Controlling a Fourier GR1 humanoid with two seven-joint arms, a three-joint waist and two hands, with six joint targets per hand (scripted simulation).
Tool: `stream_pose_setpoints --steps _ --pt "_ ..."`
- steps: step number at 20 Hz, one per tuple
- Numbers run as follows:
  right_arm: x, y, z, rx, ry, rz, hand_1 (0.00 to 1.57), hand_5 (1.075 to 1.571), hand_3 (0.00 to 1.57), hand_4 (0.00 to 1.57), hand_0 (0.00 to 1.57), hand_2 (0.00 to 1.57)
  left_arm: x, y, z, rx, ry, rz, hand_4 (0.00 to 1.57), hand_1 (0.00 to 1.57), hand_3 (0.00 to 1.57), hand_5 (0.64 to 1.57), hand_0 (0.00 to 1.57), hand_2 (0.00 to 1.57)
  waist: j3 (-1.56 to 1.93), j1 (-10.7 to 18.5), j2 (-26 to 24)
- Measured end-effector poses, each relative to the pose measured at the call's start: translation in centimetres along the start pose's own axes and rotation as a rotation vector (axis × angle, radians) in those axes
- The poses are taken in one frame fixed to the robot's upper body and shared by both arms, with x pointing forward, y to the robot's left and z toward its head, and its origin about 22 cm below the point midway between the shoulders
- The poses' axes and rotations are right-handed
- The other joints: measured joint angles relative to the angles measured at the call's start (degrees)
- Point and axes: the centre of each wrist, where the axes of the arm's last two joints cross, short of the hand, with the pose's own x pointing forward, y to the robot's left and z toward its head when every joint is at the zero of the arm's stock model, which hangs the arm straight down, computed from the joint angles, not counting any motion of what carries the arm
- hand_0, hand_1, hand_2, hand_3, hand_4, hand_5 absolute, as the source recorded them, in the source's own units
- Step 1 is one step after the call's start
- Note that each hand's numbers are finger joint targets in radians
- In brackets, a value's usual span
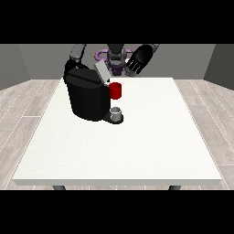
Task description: Insert the coffee pod into the coffee machine and close the lid
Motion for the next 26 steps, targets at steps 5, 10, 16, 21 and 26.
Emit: stream_pose_setpoints --steps 5,10,16,21,26 --pt "2.1 -0.3 -1.1 -0.001 -0.055 0.008 0.0 1.571 0.0 0.0 0.0 0.0 1.9 3.9 0.0 0.072 0.003 0.018 0.48 1.17 1.27 1.571 1.17 1.25 0.0 -2.5 2.5" --pt "3.9 -0.4 -2.0 -0.01 -0.104 0.002 0.0 1.571 0.0 0.0 0.0 0.0 3.3 6.8 0.4 0.116 0.005 -0.012 0.48 1.22 1.24 1.571 1.22 1.29 0.0 -4.0 5.5" --pt "6.3 -0.4 -2.8 -0.009 -0.156 -0.006 0.0 1.571 0.0 0.12 0.0 0.0 3.4 9.7 1.4 0.184 -0.004 -0.03 0.49 1.22 1.24 1.571 1.22 1.29 0.0 -6.1 9.8" --pt "6.7 -1.0 -3.4 -0.026 -0.163 -0.004 0.0 1.571 0.0 0.0 0.0 0.0 4.4 9.4 0.8 0.182 -0.013 -0.046 0.46 1.17 1.22 1.571 1.17 1.24 0.0 -5.9 11.4" --pt "7.2 -1.2 -3.6 -0.035 -0.163 -0.007 0.0 1.571 0.0 0.13 0.0 0.0 3.8 9.8 1.0 0.18 -0.013 -0.045 0.43 1.24 1.22 1.571 1.24 1.29 -0.01 -6.2 12.3"
